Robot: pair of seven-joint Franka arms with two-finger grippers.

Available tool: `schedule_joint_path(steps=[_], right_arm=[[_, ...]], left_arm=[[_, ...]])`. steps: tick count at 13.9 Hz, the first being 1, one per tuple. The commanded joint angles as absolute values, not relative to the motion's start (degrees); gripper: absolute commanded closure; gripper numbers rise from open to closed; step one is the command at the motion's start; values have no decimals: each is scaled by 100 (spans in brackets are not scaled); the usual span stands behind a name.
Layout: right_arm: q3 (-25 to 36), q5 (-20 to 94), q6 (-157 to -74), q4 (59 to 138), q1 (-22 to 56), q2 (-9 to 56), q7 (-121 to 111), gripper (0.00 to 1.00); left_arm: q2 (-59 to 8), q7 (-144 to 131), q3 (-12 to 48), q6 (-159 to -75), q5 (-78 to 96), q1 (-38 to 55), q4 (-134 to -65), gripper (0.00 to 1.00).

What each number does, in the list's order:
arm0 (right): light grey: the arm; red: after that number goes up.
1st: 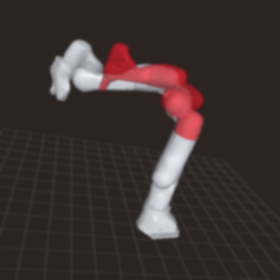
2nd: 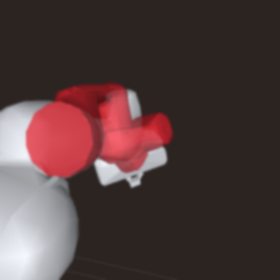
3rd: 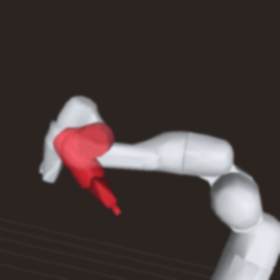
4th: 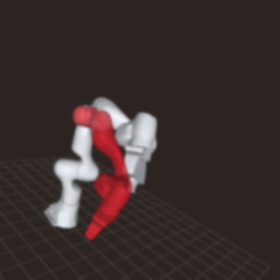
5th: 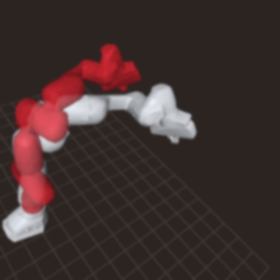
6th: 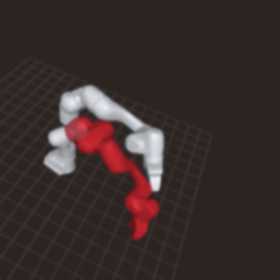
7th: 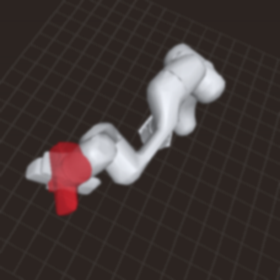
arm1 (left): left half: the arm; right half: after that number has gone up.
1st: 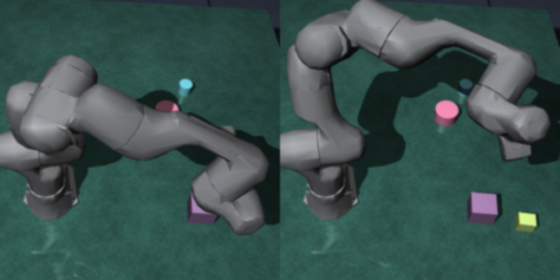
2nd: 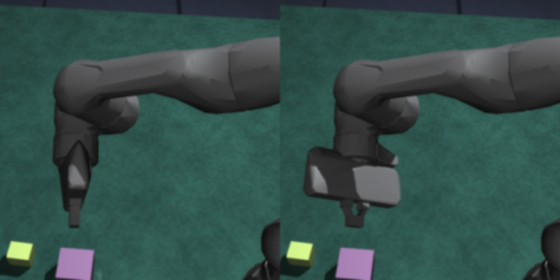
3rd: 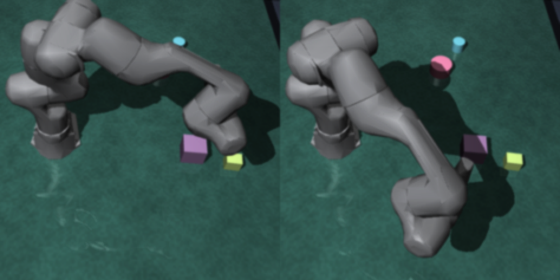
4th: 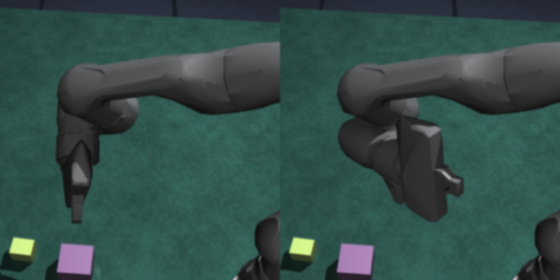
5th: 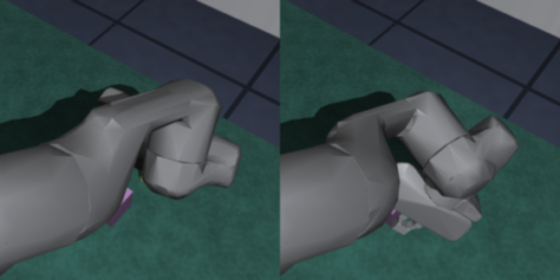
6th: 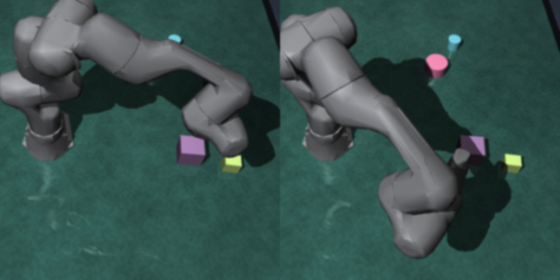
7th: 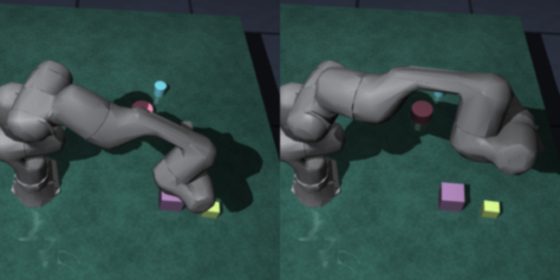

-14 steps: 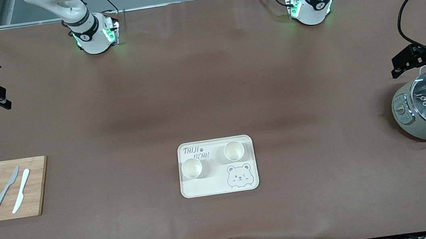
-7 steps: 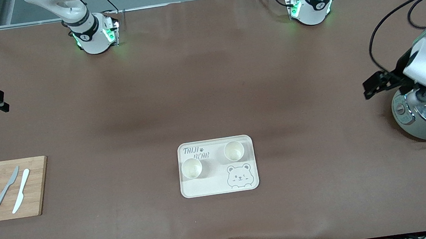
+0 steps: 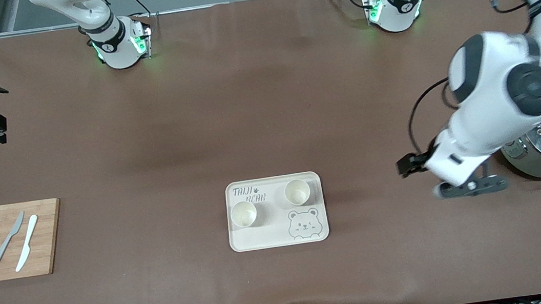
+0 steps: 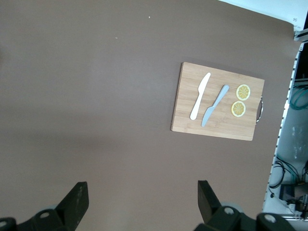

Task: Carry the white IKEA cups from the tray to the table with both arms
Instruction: 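Reach the left gripper down to the cup on the tray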

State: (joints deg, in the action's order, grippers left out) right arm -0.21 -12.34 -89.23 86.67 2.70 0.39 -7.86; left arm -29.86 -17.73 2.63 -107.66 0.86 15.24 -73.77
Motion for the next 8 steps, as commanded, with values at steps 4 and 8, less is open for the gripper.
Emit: schedule_joint_path(steps=[4, 8], right_arm=[[9, -713, -8973, 8683, 193, 35, -738, 0], [18, 386, -9158, 8807, -53, 140, -536, 0]], left_arm=[[-3911, -3155, -26, -11830, -9, 2460, -7110, 0], [-4227, -3759, -44, -12146, 0, 2820, -7119, 0]])
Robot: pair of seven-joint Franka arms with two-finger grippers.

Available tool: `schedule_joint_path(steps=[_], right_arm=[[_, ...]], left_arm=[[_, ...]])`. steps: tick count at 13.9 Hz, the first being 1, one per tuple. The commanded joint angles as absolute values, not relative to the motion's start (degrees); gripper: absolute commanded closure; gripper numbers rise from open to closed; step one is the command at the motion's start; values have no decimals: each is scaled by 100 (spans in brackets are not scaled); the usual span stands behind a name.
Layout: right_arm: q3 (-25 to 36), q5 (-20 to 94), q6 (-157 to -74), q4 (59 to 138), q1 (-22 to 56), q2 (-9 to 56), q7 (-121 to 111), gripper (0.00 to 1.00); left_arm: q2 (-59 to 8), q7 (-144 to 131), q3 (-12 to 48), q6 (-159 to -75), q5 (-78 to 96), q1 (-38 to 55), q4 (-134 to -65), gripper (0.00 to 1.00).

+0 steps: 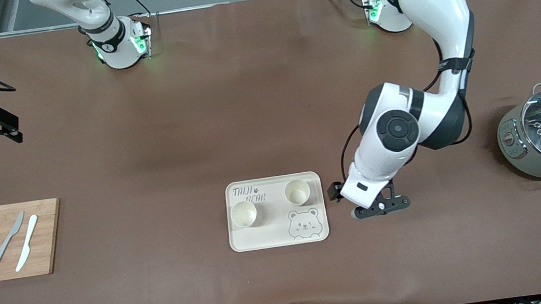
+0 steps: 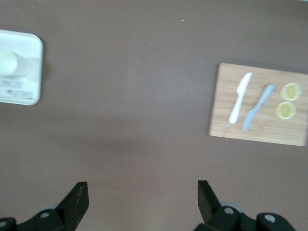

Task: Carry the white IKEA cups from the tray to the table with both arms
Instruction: 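Reach the left gripper down to the cup on the tray, then grasp one cup with the left gripper while the right gripper reaches the other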

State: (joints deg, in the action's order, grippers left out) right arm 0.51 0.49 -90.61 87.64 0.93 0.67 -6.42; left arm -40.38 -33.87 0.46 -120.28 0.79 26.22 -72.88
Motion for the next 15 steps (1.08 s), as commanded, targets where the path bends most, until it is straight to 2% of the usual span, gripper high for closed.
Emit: schedule_joint_path(steps=[1, 3, 8, 11, 15], right_arm=[[-9, 395, -9210, 8807, 34, 158, -527, 0], [-9, 535, -9412, 8719, 376, 245, -178, 0], [-18, 545, -10344, 8508, 1343, 992, 1238, 0], [-18, 562, -10380, 8034, 1502, 1598, 1458, 0], [-9, 747, -11091, 7928, 1827, 2169, 1950, 0]], left_arm=[[-4297, -3944, -44, -12303, 0, 2908, -7119, 0], [-4429, -4191, -9, -12401, 17, 3005, -7119, 0], [-4833, -4605, -9, -12796, 9, 3339, -7137, 0], [-4930, -4702, -9, -12981, 9, 3392, -7145, 0], [-5009, -4711, -18, -12999, 9, 3401, -7154, 0]])
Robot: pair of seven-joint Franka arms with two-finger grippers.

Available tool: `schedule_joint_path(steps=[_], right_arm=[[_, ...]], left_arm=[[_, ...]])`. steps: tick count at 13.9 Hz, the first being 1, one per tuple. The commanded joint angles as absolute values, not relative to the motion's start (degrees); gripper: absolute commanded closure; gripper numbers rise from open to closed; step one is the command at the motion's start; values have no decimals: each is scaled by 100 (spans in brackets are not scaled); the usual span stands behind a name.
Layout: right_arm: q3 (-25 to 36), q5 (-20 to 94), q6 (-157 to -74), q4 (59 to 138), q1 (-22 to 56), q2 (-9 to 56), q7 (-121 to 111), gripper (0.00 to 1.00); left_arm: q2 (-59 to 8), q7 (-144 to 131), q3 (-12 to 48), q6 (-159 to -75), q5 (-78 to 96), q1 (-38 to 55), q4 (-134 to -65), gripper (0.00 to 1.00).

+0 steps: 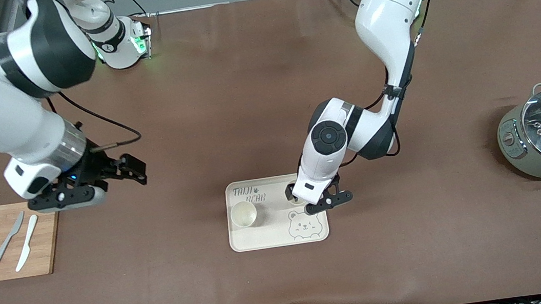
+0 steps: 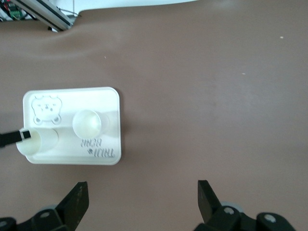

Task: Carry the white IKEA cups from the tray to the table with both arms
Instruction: 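Grasp one cup with the left gripper while the right gripper reaches the other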

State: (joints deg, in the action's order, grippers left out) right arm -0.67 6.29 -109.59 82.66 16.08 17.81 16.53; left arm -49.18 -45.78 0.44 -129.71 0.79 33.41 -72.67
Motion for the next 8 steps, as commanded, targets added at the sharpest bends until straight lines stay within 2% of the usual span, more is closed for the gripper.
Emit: schedule_joint_path(steps=[1, 6, 7, 8], right_arm=[[-9, 738, -11135, 7867, 1950, 2362, 2108, 0], [9, 694, -11451, 7419, 2153, 3259, 2417, 0], [9, 694, -11522, 7331, 2153, 3400, 2426, 0], [9, 694, -11540, 7208, 2179, 3541, 2434, 0]], left_arm=[[-5045, -4711, -18, -12999, 0, 3419, -7154, 0], [-5168, -4684, -35, -13130, -9, 3437, -7154, 0], [-5168, -4954, -18, -13296, 70, 3445, -7154, 64], [-5142, -5096, -26, -13289, -34, 3402, -7180, 100]])
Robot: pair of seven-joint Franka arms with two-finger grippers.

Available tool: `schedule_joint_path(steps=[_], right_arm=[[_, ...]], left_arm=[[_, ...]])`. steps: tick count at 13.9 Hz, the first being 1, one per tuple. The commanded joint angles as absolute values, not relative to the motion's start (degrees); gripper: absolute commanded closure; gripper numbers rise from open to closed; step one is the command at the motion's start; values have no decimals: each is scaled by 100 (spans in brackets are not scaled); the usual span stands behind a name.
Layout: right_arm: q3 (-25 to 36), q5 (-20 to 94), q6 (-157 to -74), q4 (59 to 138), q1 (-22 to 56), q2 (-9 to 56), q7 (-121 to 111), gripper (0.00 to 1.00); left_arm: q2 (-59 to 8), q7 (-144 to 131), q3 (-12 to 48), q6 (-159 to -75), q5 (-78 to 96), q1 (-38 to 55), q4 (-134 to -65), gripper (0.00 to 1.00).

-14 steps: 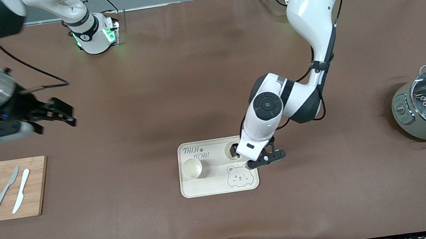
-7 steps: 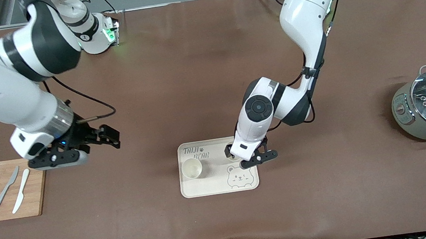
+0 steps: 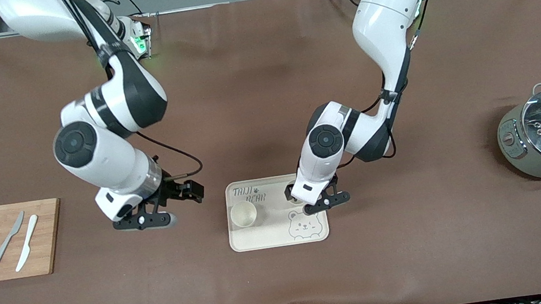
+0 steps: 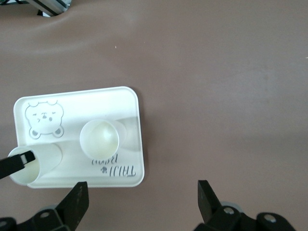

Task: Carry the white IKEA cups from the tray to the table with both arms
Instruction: 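Grasp one cup with the left gripper while the right gripper reaches the other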

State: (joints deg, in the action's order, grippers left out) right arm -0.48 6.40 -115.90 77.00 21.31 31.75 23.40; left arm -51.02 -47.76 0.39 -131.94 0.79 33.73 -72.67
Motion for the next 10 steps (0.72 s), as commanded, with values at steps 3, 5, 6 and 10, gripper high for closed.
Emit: schedule_joint_path(steps=[3, 5, 6, 10], right_arm=[[35, 651, -11750, 7031, 2398, 3840, 2540, 0], [35, 388, -11934, 7014, 2531, 3981, 2557, 0], [35, 369, -12066, 7014, 2592, 4051, 2558, 0], [44, 282, -12304, 7014, 2689, 4245, 2558, 0]], left_arm=[[-5168, -4975, -26, -13298, -79, 3410, -7189, 100], [-5177, -4992, -26, -13307, -88, 3419, -7198, 100], [-5177, -5001, -26, -13315, -88, 3428, -7198, 100], [-5133, -5027, -26, -13307, -97, 3428, -7198, 100]])
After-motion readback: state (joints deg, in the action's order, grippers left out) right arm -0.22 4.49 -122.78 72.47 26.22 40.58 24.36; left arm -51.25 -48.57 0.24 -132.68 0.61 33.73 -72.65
